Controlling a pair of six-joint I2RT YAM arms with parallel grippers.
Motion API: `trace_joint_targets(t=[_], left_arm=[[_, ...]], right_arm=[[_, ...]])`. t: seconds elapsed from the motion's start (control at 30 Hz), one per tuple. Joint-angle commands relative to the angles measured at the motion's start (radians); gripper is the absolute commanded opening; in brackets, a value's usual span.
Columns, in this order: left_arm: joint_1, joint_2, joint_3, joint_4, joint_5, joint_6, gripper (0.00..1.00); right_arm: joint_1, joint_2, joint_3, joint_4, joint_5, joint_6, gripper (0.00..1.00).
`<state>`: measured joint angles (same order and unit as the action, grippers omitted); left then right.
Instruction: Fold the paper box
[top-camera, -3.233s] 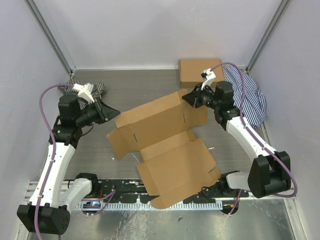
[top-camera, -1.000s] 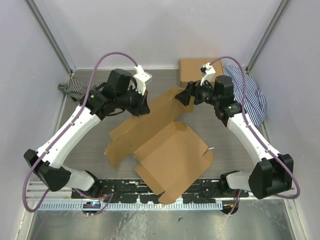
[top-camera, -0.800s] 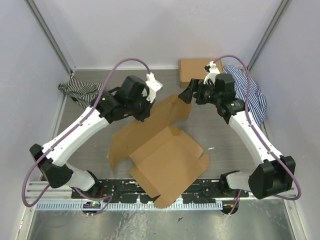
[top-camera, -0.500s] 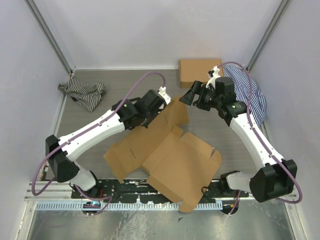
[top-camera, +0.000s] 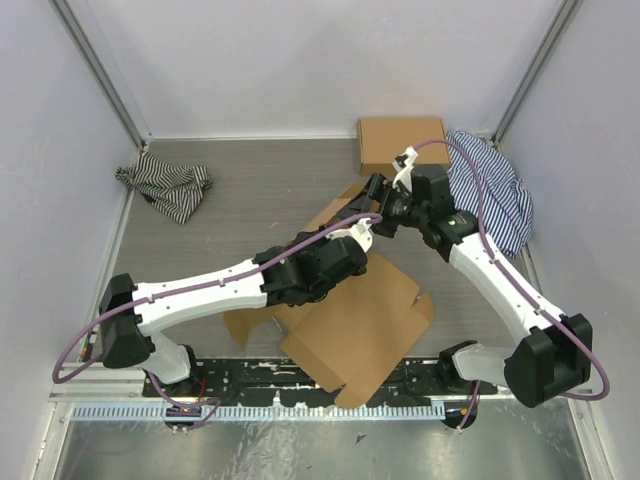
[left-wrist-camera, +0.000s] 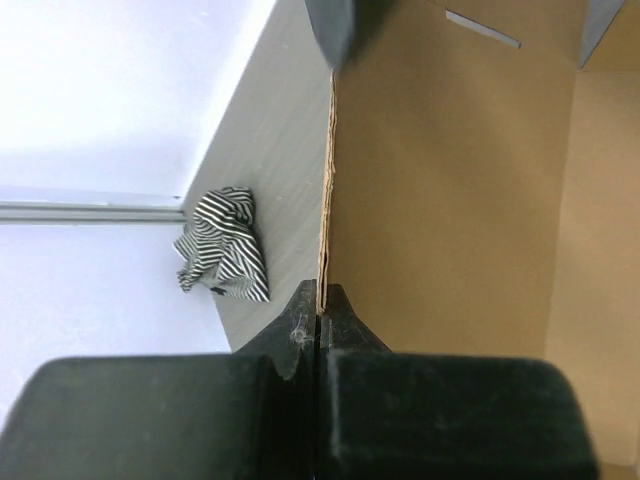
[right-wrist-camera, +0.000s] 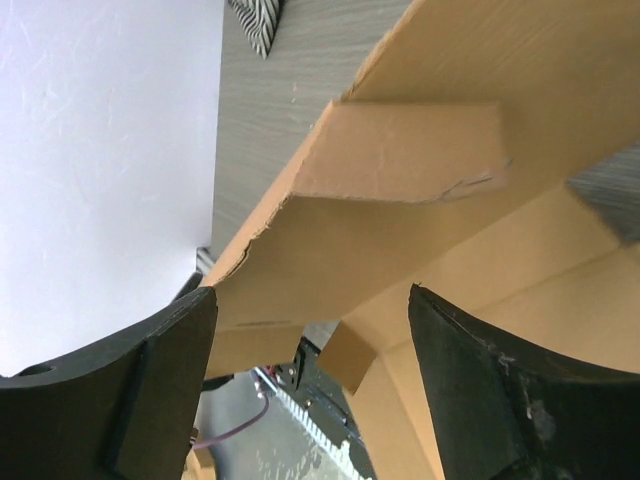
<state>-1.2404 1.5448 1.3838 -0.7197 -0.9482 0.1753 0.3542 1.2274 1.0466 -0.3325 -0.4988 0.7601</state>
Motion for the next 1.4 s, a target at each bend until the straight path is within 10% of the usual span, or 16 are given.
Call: trace_joint_targets(t=[0.0,0.43,0.67,0.8,0.93,1.37], left_arm=[[-0.015,-0.016,-0.02,0.165,-0.173,0.098,0.0],[-0.025,-0.021,-0.125,0.364,-0.2,0.215,0.0],[-0.024,0.001,-0.16,0.381,-0.228,0.228,0.02],[-0.022,0.006,-0.177,0.385,-0.25,0.209,0.15],[-0.018,-0.037,-0.13,0.26,-0.192,0.028,0.54],[0.034,-0.348,-0.199,0.147,-0.011,-0.328,0.66]], right_arm=[[0.072,0.023,0.034,0.1,-0.031,0.047,0.81],[0.137,0.106,0.017,0.269,-0.007,0.107,0.61],[0.161,0.184,0.025,0.305,0.001,0.118,0.33],[0.168,0.213,0.03,0.321,0.006,0.123,0.21],[0.17,0.235,0.032,0.328,0.017,0.129,0.09],[0.184,0.284,0.024,0.421,0.036,0.15,0.01]])
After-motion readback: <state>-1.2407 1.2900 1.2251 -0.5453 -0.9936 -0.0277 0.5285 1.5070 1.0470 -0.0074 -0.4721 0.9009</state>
